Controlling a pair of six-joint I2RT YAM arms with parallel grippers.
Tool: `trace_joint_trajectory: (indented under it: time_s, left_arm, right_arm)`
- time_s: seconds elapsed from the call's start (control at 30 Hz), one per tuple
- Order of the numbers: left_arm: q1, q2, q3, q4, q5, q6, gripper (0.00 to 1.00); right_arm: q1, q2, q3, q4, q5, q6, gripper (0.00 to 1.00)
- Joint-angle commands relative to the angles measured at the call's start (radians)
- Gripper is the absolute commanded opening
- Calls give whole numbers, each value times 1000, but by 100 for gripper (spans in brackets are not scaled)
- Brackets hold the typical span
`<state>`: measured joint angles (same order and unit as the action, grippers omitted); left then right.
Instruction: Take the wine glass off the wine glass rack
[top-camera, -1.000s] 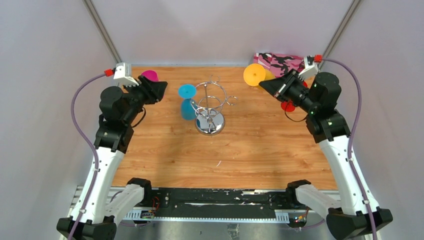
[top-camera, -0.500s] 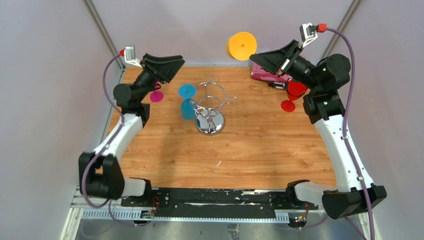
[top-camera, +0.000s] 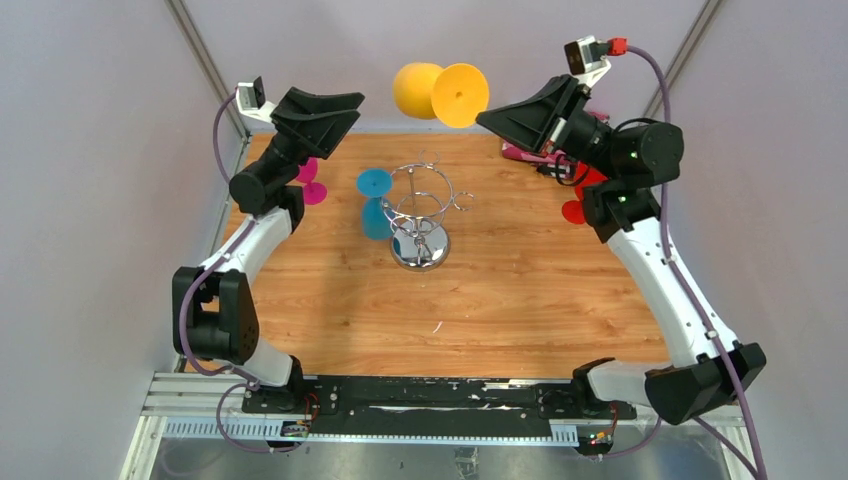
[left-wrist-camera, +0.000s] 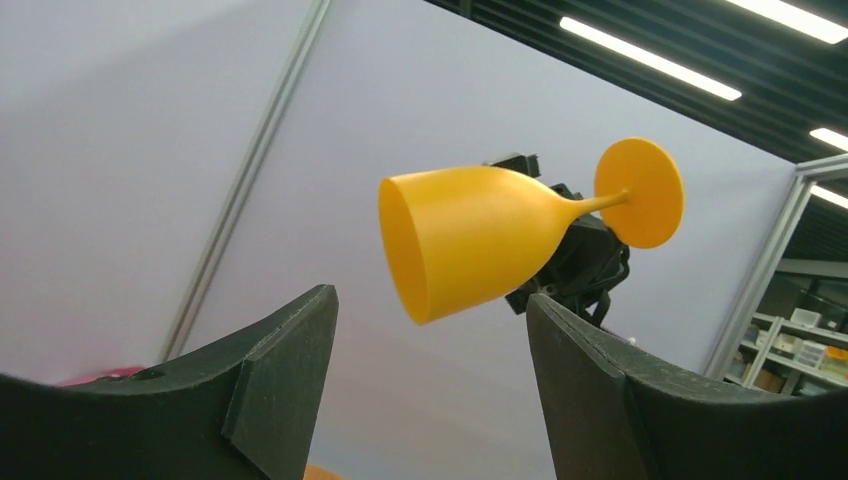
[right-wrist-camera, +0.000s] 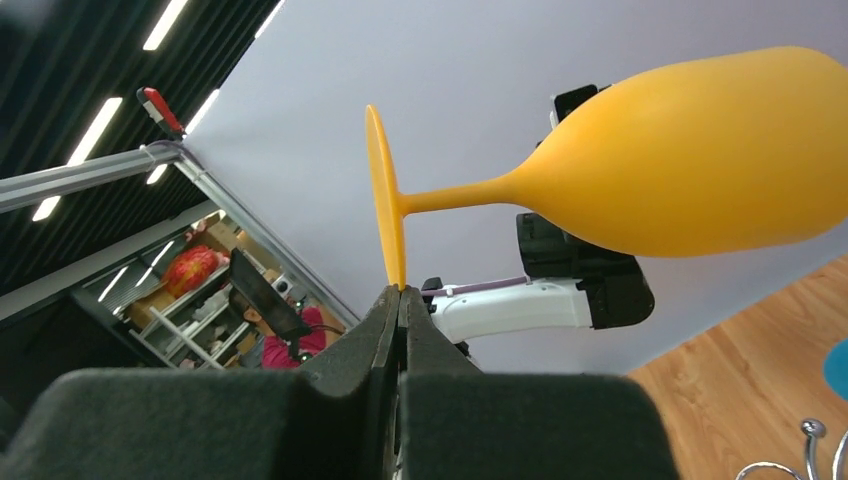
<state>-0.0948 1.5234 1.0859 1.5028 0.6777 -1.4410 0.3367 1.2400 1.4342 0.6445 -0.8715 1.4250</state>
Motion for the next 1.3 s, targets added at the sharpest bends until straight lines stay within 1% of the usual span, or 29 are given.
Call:
trace_joint_trajectory:
  time_s: [0.0,0.13,0.33,0.6,0.73,1.0,1.1,1.2,1.27]
  left_arm:
    - [-4,-25,25,80,19,-19,75]
    - [-3,-25,4,80,26,-24,75]
    - [-3,-27,-11,80,23,-21,76]
    - [-2,-18,-22,79,34,-17,76]
    - [-2,-16,-26,81,34,-41,76]
    - [-42,-84,-47,80,54,-56,76]
    - [-51,-120,-68,80,45,-60,73]
    - [-54,-178,-83,80,45,-56,71]
    - [-54,-216,-88,80,45,-56,67]
  right_arm:
    - [65,49,20,105,-2,31,0]
    - [103,92,42,123,1,40,0]
    - [146,116,66,117,11,26,0]
    - [157,108,74,86,23,-6,0]
    - [166,126,83,90,30,-11,0]
    - [185,209,97,215,37,68,0]
    - [186,232,68,286,43,116,0]
    - [186,245,44,316,46,137,0]
    - [186,250,30,335,46,146,0]
